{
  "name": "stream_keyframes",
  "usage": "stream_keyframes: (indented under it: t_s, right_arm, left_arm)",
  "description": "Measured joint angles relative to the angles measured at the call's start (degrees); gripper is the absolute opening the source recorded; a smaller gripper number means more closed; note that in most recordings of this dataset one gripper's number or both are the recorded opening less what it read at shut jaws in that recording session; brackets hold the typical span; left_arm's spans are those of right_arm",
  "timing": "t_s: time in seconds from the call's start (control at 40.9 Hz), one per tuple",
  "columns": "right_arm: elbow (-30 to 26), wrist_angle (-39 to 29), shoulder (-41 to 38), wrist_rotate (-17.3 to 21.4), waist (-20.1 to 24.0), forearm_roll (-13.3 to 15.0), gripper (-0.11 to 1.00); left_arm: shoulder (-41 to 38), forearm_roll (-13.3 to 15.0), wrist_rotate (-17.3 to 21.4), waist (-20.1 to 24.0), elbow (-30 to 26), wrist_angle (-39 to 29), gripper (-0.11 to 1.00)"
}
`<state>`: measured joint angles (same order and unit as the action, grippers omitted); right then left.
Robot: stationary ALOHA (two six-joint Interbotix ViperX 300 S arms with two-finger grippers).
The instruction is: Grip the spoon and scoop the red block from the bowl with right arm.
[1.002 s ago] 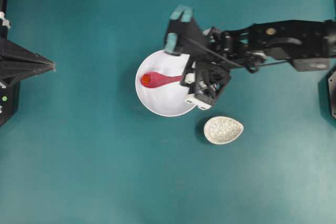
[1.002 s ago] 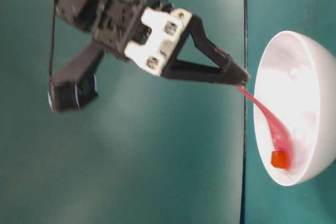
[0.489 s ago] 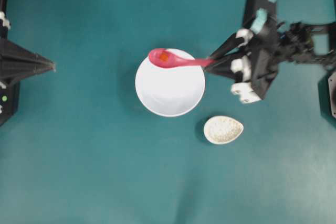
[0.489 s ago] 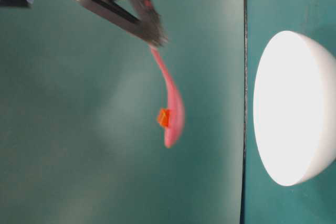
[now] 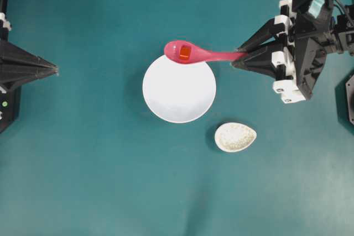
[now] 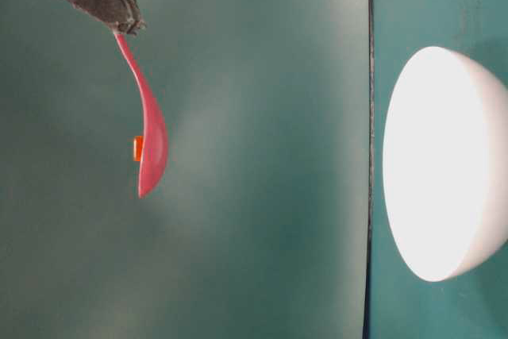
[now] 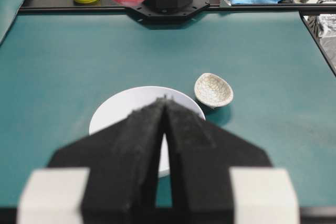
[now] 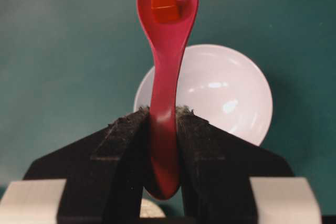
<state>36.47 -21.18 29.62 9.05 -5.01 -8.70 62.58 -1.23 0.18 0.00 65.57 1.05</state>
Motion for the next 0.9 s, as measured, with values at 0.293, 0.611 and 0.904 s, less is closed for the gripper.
stream_keyframes:
  t_s: [0.293,0.611,0.904]
  right_arm:
    - [0.0,0.0,0.0,-0.09,-0.09,0.0,0.22]
    - [0.0,0.0,0.0,0.0,0.0,0.09,0.22]
    - [0.0,0.0,0.09,0.0,0.0,0.0,0.22]
  left_arm:
    - [0.09,0.0,0.35,0.0,0.0,0.0,0.01]
    - [0.09,0.0,0.53,0.0,0.0,0.0,0.01]
    - [0.09,0.0,0.62,-0.09,0.0,0.0,0.01]
